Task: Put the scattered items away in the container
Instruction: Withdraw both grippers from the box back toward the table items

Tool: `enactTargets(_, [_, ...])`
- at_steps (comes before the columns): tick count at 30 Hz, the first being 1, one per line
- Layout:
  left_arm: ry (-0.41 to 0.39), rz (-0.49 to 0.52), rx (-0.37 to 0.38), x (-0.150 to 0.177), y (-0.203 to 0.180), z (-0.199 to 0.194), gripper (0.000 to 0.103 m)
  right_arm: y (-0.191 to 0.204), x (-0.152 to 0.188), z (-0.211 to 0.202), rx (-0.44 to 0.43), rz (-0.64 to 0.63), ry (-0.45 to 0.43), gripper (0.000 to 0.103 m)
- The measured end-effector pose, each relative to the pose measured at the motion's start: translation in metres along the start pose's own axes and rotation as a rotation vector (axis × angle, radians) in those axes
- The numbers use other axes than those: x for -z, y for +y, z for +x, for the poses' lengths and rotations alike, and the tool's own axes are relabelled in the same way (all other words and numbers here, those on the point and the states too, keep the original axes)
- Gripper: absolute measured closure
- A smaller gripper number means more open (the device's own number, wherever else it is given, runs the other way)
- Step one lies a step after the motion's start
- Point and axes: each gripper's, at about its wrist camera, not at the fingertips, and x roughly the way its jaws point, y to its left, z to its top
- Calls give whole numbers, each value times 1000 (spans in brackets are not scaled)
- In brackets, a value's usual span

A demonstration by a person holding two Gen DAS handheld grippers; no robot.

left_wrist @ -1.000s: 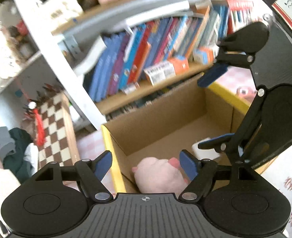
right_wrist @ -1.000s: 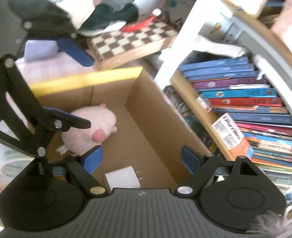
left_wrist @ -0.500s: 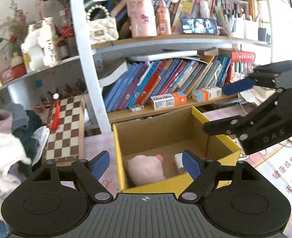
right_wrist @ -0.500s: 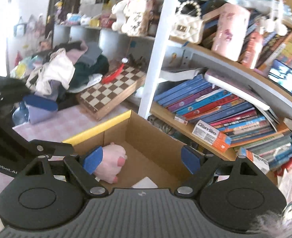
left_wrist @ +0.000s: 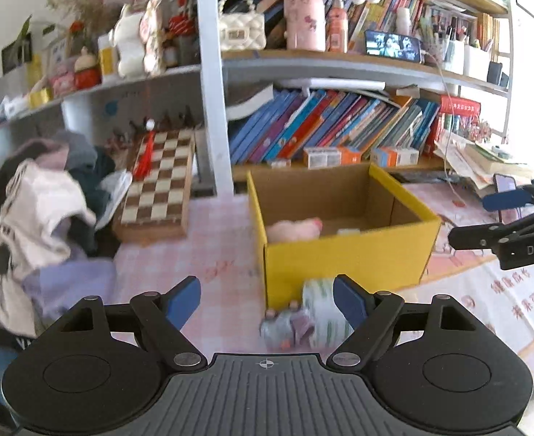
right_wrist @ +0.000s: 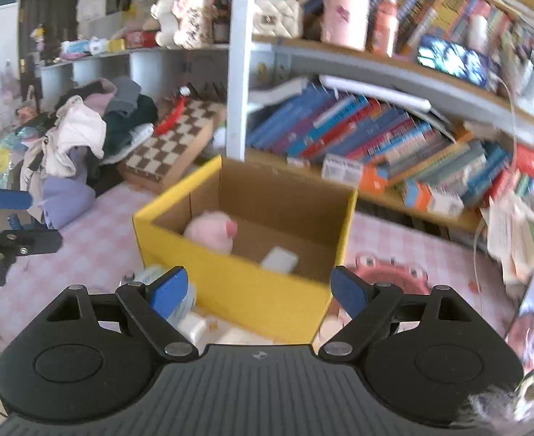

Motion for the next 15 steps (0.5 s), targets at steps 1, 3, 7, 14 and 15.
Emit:
enactTargets(1, [8,-5,3,5,1,-2,21,2,6,-2,5,15,12,17])
enactTargets(3, [24,-16,8,15,2,-4,21,6,17,-4,10,37,35,17])
enactTargets(7, [58,-39,19,35,3,-8,20,16,39,-5,8,69,88,17])
enactTargets(14, [100,-66,37,59,1,-9,20,37,68,1,-38,99,174,17])
enactTargets(15, [105,-68,38,62,1,-9,20,39,71,3,-45,101,186,17])
